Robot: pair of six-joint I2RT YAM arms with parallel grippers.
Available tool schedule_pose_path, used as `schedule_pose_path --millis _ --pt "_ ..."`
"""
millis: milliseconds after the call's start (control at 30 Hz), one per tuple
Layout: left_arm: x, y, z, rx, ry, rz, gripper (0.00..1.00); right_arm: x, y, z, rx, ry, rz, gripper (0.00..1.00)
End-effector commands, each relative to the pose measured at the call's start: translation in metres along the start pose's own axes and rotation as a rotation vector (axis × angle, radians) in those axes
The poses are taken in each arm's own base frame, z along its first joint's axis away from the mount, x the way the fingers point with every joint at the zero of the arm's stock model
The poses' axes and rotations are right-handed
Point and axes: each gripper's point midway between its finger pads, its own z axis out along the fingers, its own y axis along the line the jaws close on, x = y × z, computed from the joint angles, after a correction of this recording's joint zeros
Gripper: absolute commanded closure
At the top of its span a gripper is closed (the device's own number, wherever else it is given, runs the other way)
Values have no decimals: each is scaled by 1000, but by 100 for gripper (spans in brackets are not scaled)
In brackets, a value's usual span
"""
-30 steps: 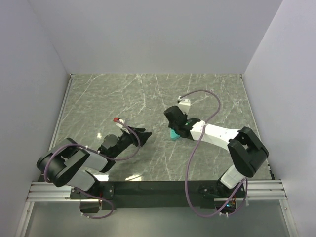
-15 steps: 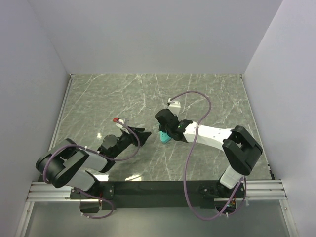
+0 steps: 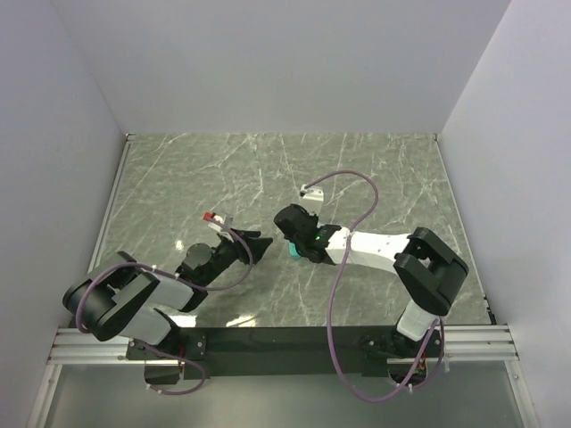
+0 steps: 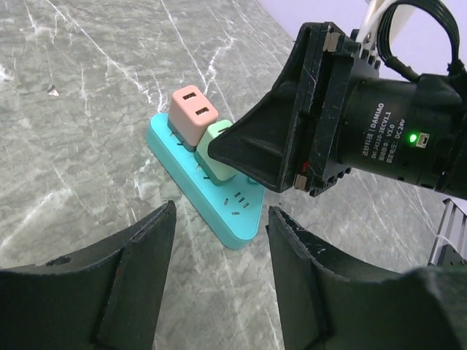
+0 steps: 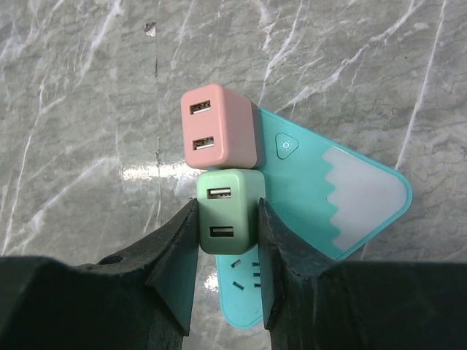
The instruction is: Insert the plug
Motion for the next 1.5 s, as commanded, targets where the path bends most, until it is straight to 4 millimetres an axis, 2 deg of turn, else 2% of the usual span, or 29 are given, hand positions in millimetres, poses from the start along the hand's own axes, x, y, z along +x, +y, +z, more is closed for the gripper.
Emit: schedule_pose_path --millis 0,100,133,167,200,233,300,333,500,533,567,600,633,700,733,833,900,1000,1033,1100,1133,1233,1367,1467 --pt "-6 -3 -4 7 -22 23 41 141 -89 -15 196 445 -199 100" --pt "-11 -1 -3 -10 -33 35 39 122 -76 -17 152 405 -195 100" --pt "-9 1 -4 -21 -23 34 36 109 -65 -17 126 374 -186 100" --pt "-13 0 -4 -21 -35 36 34 103 -61 -18 116 364 -192 95" --pt "-15 0 -4 -25 -41 37 32 94 -57 -18 101 346 -213 88" --pt "-14 3 -4 -42 -33 35 31 79 -46 -19 80 311 -207 71" --pt "-18 3 -3 -49 -42 42 28 64 -37 -20 59 277 -226 59" --pt "-20 5 -2 -64 -46 42 27 50 -29 -22 39 245 -213 51" --pt "-27 5 0 -75 -49 61 22 1 -19 -35 20 107 -194 32" --pt "-28 5 1 -76 -50 64 22 -14 -18 -46 0 71 -168 24" --pt "-32 2 2 -71 -57 66 21 -22 -17 -52 -16 50 -156 6" --pt "-33 2 2 -72 -56 69 21 -30 -20 -59 -21 20 -142 6" --pt "-34 1 1 -69 -60 70 20 -41 -24 -75 -55 -16 -111 5" --pt "-41 4 0 -94 -83 71 20 -52 -28 -91 -99 -54 -76 5" --pt "-41 5 0 -99 -82 72 20 -60 -36 -106 -128 -86 -45 5" --pt "-43 5 1 -109 -81 84 20 -61 -61 -123 -121 -121 8 5" --pt "-44 3 0 -102 -81 84 20 -50 -82 -124 -61 -101 48 5" --pt "-43 0 1 -82 -73 85 20 -28 -108 -116 20 -51 74 4" --pt "-42 -3 1 -73 -71 83 20 -17 -119 -107 61 -27 72 4" --pt "-39 -6 1 -58 -60 83 21 -9 -128 -98 92 -3 89 4" --pt "-38 -7 0 -49 -54 85 22 -1 -143 -88 137 16 97 4" --pt "-34 -11 -1 -31 -38 85 23 4 -153 -78 143 32 130 4" --pt "-34 -13 -3 -23 -41 87 22 -7 -172 -70 198 4 191 4" --pt "-32 -14 -4 -16 -34 88 22 -3 -173 -59 190 45 201 5"
